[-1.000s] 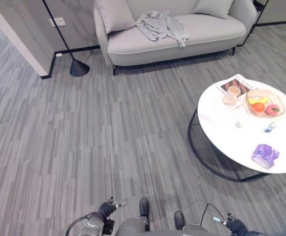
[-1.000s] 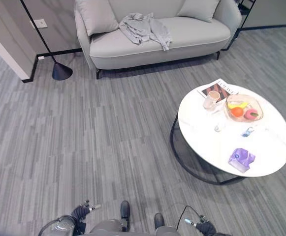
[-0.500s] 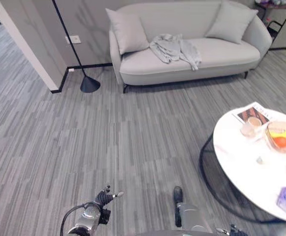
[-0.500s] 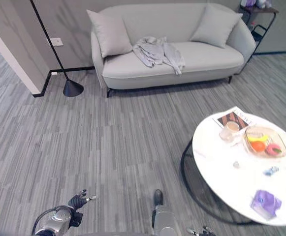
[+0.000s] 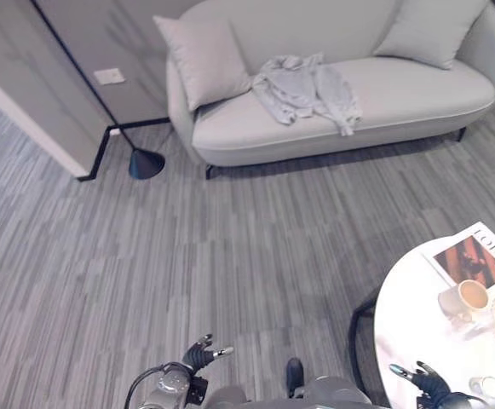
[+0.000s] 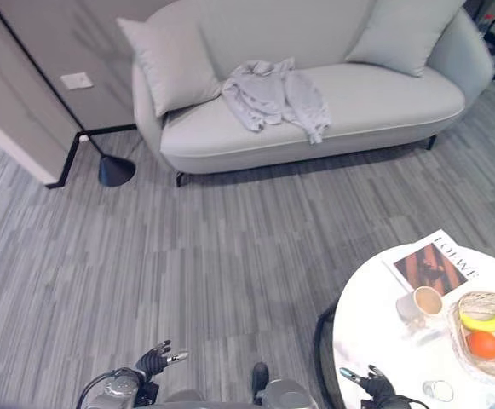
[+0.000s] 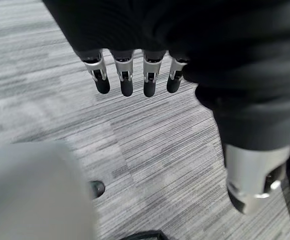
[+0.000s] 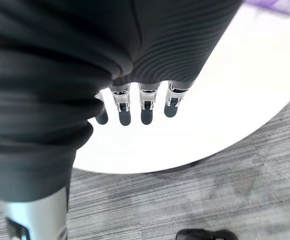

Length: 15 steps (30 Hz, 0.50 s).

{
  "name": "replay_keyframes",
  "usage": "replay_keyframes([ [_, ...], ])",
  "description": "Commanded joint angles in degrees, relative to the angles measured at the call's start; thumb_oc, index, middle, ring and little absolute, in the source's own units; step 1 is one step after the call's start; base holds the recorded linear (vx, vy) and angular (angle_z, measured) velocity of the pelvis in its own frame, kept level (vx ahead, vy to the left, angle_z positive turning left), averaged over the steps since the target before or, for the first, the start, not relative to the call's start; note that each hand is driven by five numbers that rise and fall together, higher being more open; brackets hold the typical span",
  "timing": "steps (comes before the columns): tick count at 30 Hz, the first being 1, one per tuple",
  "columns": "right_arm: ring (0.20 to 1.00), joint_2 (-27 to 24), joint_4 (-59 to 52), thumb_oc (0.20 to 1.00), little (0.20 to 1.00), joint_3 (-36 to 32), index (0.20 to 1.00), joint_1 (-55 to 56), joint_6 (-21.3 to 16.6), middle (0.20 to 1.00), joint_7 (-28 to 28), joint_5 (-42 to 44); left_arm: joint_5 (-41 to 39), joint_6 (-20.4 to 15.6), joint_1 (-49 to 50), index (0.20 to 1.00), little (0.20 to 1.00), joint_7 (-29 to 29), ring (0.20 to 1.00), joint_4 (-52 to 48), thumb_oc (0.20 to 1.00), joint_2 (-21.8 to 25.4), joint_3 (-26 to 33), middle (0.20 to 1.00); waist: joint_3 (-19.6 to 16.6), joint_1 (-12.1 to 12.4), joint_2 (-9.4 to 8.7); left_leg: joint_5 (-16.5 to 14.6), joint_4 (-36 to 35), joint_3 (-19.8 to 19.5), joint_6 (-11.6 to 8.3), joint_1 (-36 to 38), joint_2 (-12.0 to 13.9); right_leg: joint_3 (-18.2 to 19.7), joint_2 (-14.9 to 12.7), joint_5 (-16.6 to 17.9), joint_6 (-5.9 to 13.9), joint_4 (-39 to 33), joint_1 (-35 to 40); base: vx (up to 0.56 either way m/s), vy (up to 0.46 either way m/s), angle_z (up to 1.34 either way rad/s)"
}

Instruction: Hang the clothes on the sofa on the clothes rack.

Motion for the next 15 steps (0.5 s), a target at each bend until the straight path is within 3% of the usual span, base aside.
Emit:
replay_keyframes([
  [1, 1.0, -4.28, -3.59, 1.0, 1.0, 0.99, 1.0, 3.26, -1.32, 1.0, -0.3, 1.62, -2.88, -1.15, -0.59, 1.0, 1.0, 0.19, 1.0, -0.6, 1.0, 0.03, 1.41, 1.0, 0.48, 1.18, 1.25, 1.29, -30.23, 2.11, -0.11, 3.21, -1.05, 2.33, -2.22, 4.81, 10.71, -5.05, 1.06, 0.41, 0.038, -0.59],
  [2, 1.0, -4.29, -3.89, 1.0, 1.0, 1.37, 1.0, 2.97, -1.47, 1.0, -0.32, 1.49, -2.64, -1.14, -0.3, 1.0, 1.0, 0.16, 1.0, -0.62, 1.0, -0.04, 1.49, 1.0, 0.55, 2.15, 1.58, 1.59, -37.99, 2.83, -0.07, 2.31, -1.26, 2.78, -2.1, 3.84, 11.05, -5.12, 2.62, 0.58, 0.054, -0.54],
  [5, 1.0, -4.23, -4.03, 1.0, 1.0, 2.3, 1.0, 2.29, -1.83, 1.0, -0.38, 0.79, -1.75, -1.28, 0.3, 1.0, 1.0, -0.03, 1.0, -0.36, 1.0, -0.26, 1.72, 1.0, 0.24, 4.38, 3.54, 6.93, -57.88, 3.47, -1.44, -0.3, -1.53, 4.28, -0.48, 0.76, 11.36, -5.12, 7.09, 0.54, 0.021, -0.49],
  [7, 1.0, -3.59, -3.04, 1.0, 1.0, 2.81, 1.0, 1.9, -1.85, 1.0, -0.45, -0.42, -1.26, -1.23, 0.26, 1.0, 1.0, 0.01, 1.0, 1.68, 1.0, -0.63, 2.16, 1.0, 0.12, 4.88, 3.27, 6.3, -59.67, 5.92, -2.51, -4.0, -1.21, 5.48, -0.86, -1.04, 11.54, -5.12, 10.2, 0.54, 0.015, -0.29],
  [9, 1.0, -3.2, -2.9, 1.0, 1.0, 3.2, 1.0, 1.64, -1.67, 1.0, -0.13, -0.86, -1.45, -1.26, 0.53, 1.0, 1.0, 0.0, 1.0, 2.0, 1.0, -0.59, 2.81, 1.0, -0.34, 5.23, 3.63, 7.27, -59.67, 7.04, -2.56, -2.99, -1.06, 6.58, -0.78, -1.73, 11.73, -5.12, 11.24, 0.46, 0.081, -0.37],
  [10, 1.0, -2.18, -1.48, 1.0, 1.0, 4.15, 1.0, 1.69, -1.33, 1.0, 0.7, -2.95, -1.27, -1.4, 1.96, 1.0, 1.0, -0.07, 1.0, 3.06, 1.0, -1.1, 4.4, 1.0, -2.5, 6.2, 4.19, 10.11, -59.67, 5.18, -2.25, -0.84, -1.43, 8.51, -1.57, -2.96, 12.38, -5.12, 13.18, 0.63, 0.172, -0.45],
  [11, 1.0, -1.5, -0.28, 1.0, 1.0, 4.66, 1.0, 1.79, -1.34, 1.0, 0.93, -3.9, -1.49, -1.42, 1.95, 1.0, 1.0, -0.13, 1.0, 4.07, 1.0, -1.44, 4.71, 1.0, -4.01, 6.64, 3.66, 10.68, -59.67, 5.53, -1.74, -0.14, -2.1, 8.59, -3.07, -3.31, 13.07, -5.12, 14.69, 0.81, 0.225, -0.58],
  [14, 1.0, 0.2, 1.44, 1.0, 1.0, 4.9, 1.0, 1.76, -0.97, 1.0, 1.89, -4.44, -1.05, -1.29, 1.66, 1.0, 1.0, -0.01, 1.0, 4.98, 1.0, -1.25, 5.14, 1.0, -6.61, 6.74, 1.28, 8.78, -59.67, 5.78, 0.16, 3.61, -4.63, 9.43, -7.97, 1.61, 16.59, 1.87, 12.94, 0.61, 0.165, -0.61],
  [15, 1.0, 0.6, 2.06, 1.0, 1.0, 4.89, 1.0, 1.63, -1.21, 1.0, 2.06, -4.26, -0.63, -1.2, 1.25, 1.0, 1.0, -0.27, 1.0, 4.26, 1.0, -0.98, 4.62, 1.0, -6.82, 6.5, 0.59, 6.26, -59.67, 6.35, 1.95, 6.89, -6.53, 9.54, -9.79, 10.53, 19.34, 12.65, 9.18, 0.55, 0.175, -0.43],
])
